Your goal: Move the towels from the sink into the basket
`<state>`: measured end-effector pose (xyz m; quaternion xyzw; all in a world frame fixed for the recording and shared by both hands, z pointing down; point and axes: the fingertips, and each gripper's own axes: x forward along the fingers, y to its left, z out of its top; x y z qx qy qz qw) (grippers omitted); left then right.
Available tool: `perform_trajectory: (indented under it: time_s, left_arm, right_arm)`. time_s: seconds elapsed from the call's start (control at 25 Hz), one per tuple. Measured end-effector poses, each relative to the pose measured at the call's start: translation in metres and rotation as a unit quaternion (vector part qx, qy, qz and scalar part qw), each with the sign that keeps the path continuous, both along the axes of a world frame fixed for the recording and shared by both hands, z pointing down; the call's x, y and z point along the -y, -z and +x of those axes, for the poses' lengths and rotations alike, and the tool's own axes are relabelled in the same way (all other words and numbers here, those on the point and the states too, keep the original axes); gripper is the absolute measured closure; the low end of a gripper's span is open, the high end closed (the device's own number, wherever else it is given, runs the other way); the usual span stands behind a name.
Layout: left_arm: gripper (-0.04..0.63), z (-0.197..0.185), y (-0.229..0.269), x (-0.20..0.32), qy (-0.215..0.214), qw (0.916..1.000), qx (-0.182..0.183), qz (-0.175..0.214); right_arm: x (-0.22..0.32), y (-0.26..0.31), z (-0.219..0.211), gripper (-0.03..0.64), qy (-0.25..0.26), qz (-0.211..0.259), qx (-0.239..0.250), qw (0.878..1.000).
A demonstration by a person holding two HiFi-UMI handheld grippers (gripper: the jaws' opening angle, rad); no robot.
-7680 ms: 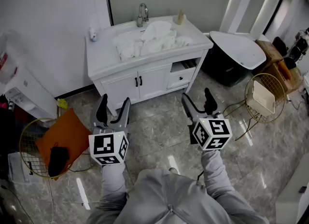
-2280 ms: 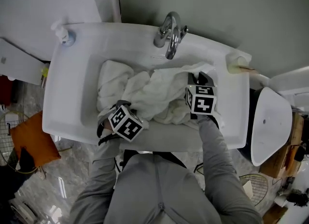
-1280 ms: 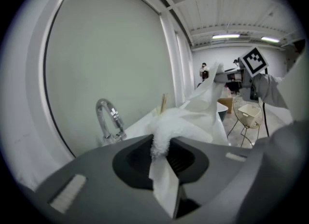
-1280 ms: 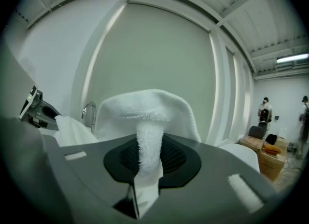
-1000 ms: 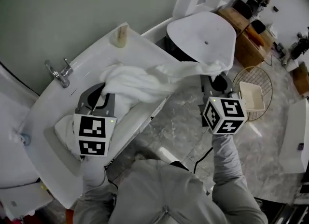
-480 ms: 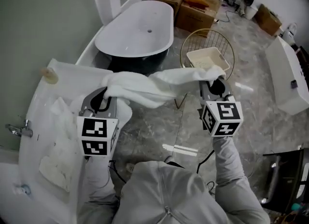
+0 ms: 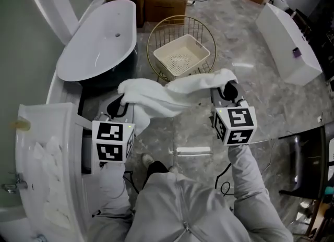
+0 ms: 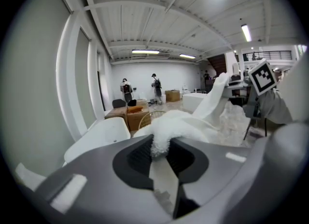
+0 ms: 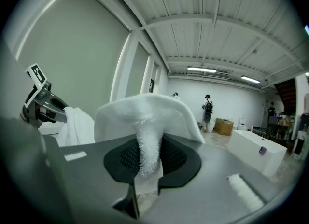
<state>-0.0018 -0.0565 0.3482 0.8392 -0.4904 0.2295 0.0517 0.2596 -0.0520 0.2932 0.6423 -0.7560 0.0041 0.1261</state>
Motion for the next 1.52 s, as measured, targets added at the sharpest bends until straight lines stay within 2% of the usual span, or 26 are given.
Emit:
perform_trajectory:
  time_s: [0.2,0.4,0.56,0.96,1.16,1.36,1.52]
  left_arm:
    - [0.476,0.056,-0.008,0.052,-0.045,0.9990,0.010,-0.003]
    - [0.477,0.102,-0.015,0.116,-0.077,0.9970,0.010,-0.005]
    - [0.476,0.132,-0.022,0.168,-0.093,0.9956,-0.004,-0.016]
    - [0.476,0.176,-0.068,0.275,-0.111,0.9922,-0.006,-0.058]
    - [0.476,0.199,-0.094,0.314,-0.091,0.9924,-0.014,-0.081]
    - [0.476,0.218,-0.125,0.355,-0.044,0.9937,-0.012,-0.102]
    - [0.476,0.227,-0.151,0.382,-0.006,0.9915,-0.005,-0.130]
  right_arm:
    - [0.025,-0.013,0.052,0.560,-0.044,-0.008,0.011,0.999]
    - [0.074,-0.020,0.090,0.560,-0.072,-0.017,0.009,0.997]
    - [0.125,-0.026,0.107,0.560,-0.086,-0.026,0.009,0.996]
    - [0.242,-0.048,0.124,0.558,-0.095,-0.051,-0.004,0.994]
    - [0.296,-0.068,0.134,0.558,-0.072,-0.067,-0.003,0.995]
    - [0.351,-0.103,0.142,0.558,-0.025,-0.093,-0.002,0.995]
    - [0.392,-0.133,0.151,0.558,0.007,-0.125,0.003,0.992]
